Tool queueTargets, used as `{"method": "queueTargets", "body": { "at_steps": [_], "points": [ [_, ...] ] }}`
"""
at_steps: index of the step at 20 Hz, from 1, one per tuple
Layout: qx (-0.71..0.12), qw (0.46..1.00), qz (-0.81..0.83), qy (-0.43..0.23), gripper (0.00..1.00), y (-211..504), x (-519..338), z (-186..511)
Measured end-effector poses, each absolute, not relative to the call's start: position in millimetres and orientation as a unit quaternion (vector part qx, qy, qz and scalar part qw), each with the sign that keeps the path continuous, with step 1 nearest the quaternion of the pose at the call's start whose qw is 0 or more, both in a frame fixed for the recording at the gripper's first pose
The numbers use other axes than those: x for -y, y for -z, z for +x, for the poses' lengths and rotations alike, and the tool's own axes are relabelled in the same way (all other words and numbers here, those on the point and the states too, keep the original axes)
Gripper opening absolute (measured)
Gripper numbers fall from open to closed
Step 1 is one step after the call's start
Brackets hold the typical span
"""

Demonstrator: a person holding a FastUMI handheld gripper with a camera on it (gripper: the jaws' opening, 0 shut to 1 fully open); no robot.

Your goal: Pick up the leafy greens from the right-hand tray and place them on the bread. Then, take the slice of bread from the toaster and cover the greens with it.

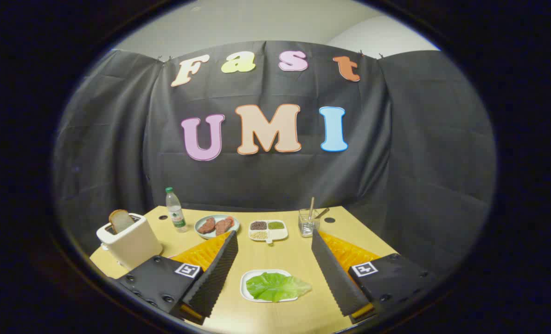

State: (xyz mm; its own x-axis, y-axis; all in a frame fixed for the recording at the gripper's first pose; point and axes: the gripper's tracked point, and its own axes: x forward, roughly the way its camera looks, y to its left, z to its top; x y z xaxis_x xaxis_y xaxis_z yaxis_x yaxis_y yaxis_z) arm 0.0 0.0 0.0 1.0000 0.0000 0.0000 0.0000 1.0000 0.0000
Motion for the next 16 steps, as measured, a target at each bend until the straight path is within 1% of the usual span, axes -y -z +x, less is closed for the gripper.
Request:
{"method": "queueTargets", "body": {
  "at_steps": [4,10,16],
  "points": [
    [0.006,1.0,0.024,-0.014,1.0,-1,0,3],
    [0.007,1.0,0.013,-0.028,1.0,5,1,4],
    [-0.01,0.999,0.008,-0.046,1.0,19,0,8]
  ]
}}
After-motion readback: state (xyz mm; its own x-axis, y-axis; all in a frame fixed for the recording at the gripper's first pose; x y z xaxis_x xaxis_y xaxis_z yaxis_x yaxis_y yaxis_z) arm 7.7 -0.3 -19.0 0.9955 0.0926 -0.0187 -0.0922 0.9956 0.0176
